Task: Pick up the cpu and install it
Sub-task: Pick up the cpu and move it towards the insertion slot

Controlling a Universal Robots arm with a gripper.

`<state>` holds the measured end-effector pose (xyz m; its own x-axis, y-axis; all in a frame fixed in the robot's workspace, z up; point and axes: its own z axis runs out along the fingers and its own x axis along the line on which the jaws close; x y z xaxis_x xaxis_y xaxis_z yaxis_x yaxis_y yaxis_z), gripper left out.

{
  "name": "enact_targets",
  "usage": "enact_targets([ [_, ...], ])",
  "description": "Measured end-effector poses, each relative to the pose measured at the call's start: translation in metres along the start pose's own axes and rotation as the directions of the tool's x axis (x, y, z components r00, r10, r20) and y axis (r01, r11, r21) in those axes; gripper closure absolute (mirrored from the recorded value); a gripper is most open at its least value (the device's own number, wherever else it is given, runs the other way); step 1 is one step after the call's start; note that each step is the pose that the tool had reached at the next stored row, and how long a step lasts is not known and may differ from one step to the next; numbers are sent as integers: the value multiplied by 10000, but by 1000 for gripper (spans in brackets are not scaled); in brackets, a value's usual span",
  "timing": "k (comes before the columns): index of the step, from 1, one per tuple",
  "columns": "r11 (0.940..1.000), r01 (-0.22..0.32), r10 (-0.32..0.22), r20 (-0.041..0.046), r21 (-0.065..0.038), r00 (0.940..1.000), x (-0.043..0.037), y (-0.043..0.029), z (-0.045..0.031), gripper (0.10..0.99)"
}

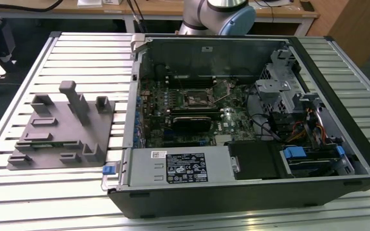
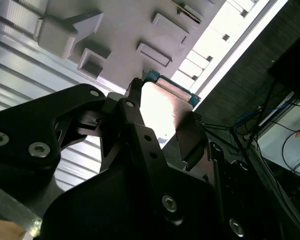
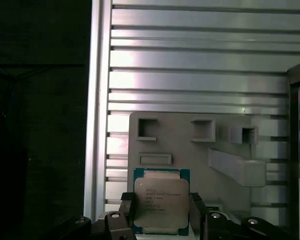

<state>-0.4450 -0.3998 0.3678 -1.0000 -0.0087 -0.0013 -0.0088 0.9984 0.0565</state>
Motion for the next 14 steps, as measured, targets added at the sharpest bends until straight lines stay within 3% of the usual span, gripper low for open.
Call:
enact_targets([
  [14, 10000, 0, 0, -1, 47, 10000, 0, 24, -153, 557],
])
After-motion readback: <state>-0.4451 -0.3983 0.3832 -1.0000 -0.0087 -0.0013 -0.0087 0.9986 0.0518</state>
